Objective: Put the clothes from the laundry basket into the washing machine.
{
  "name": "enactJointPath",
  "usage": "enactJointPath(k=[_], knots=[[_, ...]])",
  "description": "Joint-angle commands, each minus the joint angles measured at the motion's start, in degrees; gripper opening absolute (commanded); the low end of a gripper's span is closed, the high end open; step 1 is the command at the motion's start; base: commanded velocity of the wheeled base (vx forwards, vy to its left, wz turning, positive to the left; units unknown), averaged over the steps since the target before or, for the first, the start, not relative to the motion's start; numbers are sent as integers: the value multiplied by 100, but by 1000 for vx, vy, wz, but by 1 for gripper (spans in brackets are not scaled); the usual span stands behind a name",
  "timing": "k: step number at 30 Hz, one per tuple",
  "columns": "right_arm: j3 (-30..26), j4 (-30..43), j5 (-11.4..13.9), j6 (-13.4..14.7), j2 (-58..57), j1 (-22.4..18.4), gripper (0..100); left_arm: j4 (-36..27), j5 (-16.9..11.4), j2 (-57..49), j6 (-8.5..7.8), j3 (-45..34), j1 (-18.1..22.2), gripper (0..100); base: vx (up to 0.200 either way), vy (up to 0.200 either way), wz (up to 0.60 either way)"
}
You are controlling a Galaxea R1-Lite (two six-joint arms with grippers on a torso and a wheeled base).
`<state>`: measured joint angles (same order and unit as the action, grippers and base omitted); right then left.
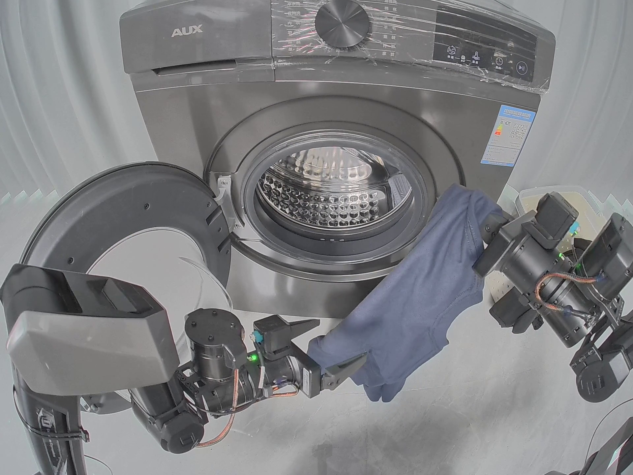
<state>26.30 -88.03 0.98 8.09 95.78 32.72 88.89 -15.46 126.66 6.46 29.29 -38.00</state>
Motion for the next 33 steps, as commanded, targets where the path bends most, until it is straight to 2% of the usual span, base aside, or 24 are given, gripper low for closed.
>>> enactJointPath(k=[1, 7, 9, 13, 18, 22, 25, 26, 28, 33], knots=[[209, -4, -141, -1, 257, 50, 0, -4, -45, 219, -224, -196, -41, 100, 0, 0, 0], [236, -4, -168, -1, 336, 59, 0, -4, -45, 289, -259, -178, -120, 100, 0, 0, 0], [297, 5, -247, -1, 380, 59, 0, 5, -45, 315, -251, -152, -164, 100, 0, 0, 0], [614, 14, -616, 17, 600, 112, 0, 5, -45, 430, -259, -73, -234, 100, 0, 0, 0], [728, 40, -827, 52, 854, 209, 0, -4, -27, 509, -259, 147, -234, 100, 0, 0, 0], [1159, 207, -1047, 131, 1197, 235, 0, 5, -10, 597, -259, 366, -234, 100, 0, 0, 0], [1695, 576, -1258, 421, 1435, 332, 0, -4, -1, 693, -259, 533, -261, 100, 0, 0, 0], [1739, 611, -1266, 439, 1452, 340, 0, -4, -1, 702, -251, 542, -261, 100, 0, 0, 0], [2257, 884, -1293, 570, 1522, 455, 0, -4, 8, 808, -251, 657, -270, 100, 0, 0, 0], [2881, 1060, -1293, 614, 1645, 490, 0, 5, 60, 1106, -251, 903, -322, 100, 0, 0, 0]])
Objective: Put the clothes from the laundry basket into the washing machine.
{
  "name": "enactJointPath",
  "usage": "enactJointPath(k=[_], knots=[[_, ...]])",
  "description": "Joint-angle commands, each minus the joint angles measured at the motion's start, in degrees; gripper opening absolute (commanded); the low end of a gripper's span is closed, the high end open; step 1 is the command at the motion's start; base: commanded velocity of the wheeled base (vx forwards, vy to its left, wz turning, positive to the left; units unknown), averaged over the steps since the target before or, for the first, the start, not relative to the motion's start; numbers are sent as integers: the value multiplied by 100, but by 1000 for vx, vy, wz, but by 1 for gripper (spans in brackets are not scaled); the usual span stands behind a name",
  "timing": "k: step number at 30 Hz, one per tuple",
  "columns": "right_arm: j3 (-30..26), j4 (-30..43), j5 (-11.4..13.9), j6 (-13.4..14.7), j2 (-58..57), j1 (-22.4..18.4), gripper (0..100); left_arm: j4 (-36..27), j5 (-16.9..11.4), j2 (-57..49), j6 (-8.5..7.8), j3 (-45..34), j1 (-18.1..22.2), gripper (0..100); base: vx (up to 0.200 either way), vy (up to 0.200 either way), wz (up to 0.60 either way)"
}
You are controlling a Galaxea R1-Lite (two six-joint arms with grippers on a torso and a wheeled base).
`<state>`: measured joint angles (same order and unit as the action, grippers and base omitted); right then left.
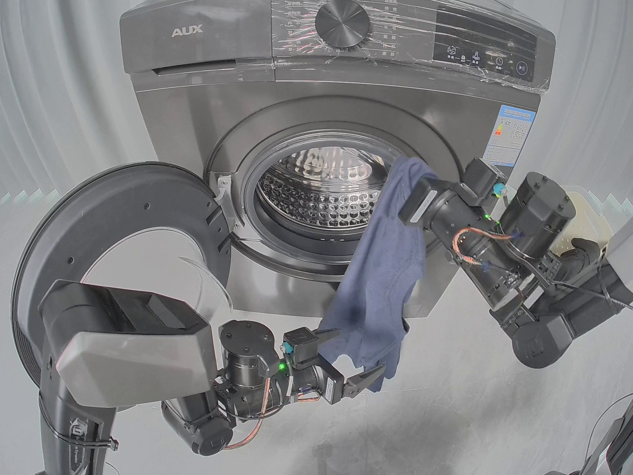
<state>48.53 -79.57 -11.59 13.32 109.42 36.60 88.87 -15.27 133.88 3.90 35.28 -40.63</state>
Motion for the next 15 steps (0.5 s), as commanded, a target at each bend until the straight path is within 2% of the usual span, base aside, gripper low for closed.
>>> enactJointPath(k=[1, 4, 8, 15], knots=[[737, 249, -36, 91, 273, 111, 0, 8, 51, 446, 5, 374, -68, 100, 0, 0, 0], [807, 293, -45, 100, 255, 146, 0, 8, 165, 648, 5, 656, -68, 100, 0, 0, 0], [842, 231, -221, 100, 246, 172, 0, 8, 376, 930, 5, 1104, -68, 100, 0, 0, 0], [886, 214, -238, 127, 211, 269, 0, -19, 482, 1246, 14, 1596, -59, 100, 0, 0, 0]])
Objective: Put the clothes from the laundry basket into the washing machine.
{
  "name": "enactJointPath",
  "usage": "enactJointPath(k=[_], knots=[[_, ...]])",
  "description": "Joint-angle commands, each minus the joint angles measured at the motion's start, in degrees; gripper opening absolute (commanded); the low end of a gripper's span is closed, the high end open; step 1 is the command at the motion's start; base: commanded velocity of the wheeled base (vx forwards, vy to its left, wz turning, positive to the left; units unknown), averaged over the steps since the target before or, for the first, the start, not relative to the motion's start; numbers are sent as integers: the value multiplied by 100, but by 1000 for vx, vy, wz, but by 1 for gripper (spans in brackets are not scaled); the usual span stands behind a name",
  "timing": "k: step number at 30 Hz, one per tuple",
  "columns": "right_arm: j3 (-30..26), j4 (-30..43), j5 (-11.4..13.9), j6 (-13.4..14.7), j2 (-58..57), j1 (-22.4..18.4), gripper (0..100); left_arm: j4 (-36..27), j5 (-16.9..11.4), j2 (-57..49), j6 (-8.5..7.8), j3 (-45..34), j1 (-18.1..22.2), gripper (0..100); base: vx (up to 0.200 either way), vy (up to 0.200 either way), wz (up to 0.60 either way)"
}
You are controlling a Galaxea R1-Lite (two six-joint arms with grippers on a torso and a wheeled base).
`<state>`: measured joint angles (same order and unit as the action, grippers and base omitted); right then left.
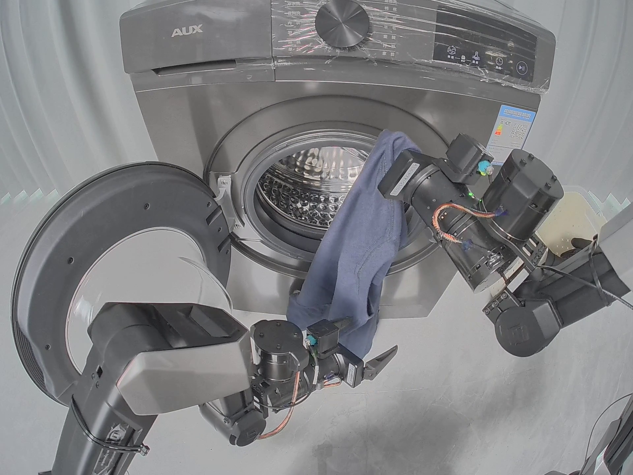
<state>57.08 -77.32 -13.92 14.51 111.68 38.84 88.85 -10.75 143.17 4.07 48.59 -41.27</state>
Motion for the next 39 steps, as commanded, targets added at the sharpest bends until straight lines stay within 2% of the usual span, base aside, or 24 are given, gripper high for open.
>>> enactJointPath(k=[1, 3, 24, 25, 34, 39], knots=[[32, -19, -5, 17, -6, 45, 0, -16, 82, 370, -20, 344, 22, 100, 0, 0, 0], [23, -28, -5, 17, -14, 45, 0, -16, 188, 449, -73, 476, 57, 100, 0, 0, 0], [-47, -230, -23, 17, -14, 115, 0, -25, 618, 651, -38, 1021, 374, 100, 0, 0, 0], [-56, -239, -23, 17, -14, 115, 0, -25, 627, 651, -38, 1030, 391, 0, 0, 0, 0], [-390, -301, -5, 26, -120, 10, 0, -8, 653, 598, -20, 1109, 532, 0, 0, 0, 0], [-742, -318, 47, 26, -375, -184, 0, 1, 636, -34, -20, 608, 541, 0, 0, 0, 0]])
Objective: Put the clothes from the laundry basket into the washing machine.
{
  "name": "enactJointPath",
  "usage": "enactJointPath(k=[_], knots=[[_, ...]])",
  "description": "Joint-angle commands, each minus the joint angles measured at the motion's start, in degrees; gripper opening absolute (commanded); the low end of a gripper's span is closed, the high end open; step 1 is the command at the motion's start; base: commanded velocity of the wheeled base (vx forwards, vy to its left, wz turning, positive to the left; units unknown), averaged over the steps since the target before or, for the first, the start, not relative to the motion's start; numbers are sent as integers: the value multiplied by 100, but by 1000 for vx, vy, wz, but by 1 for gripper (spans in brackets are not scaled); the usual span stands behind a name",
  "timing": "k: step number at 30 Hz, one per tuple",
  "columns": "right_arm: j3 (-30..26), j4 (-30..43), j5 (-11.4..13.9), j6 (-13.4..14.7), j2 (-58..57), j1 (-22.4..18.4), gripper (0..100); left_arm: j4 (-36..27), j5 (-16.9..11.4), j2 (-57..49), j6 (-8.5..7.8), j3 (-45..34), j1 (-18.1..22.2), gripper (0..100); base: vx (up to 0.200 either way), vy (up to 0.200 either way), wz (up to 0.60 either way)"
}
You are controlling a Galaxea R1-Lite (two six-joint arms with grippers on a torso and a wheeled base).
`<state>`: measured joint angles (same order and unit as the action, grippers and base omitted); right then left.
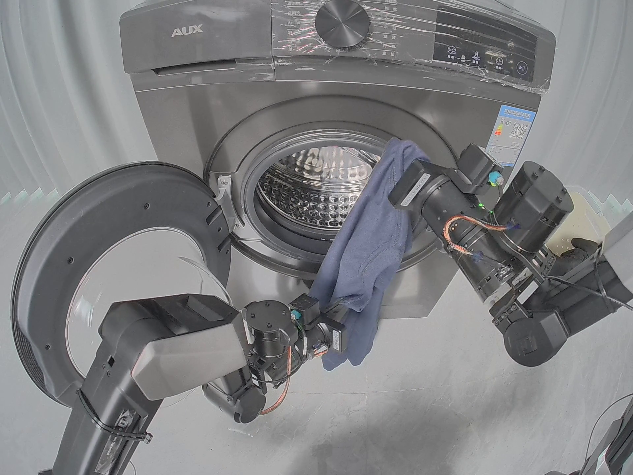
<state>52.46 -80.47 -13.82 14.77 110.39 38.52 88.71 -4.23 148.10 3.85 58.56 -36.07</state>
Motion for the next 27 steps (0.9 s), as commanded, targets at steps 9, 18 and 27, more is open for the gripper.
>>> enactJointPath(k=[9, 18, 27], knots=[[-1625, -13, 319, 78, -922, -565, 0, 23, -632, -2576, -25, -2455, 118, 0, 0, 0, 0], [-2530, -223, 758, 131, -1142, -715, 0, 41, -1071, -3437, 116, -3220, 997, 0, 0, 0, 0], [-3312, -478, 1646, -309, -1010, -1330, 0, 23, -1150, -4070, 459, -2780, 1366, 0, 0, 0, 0]])
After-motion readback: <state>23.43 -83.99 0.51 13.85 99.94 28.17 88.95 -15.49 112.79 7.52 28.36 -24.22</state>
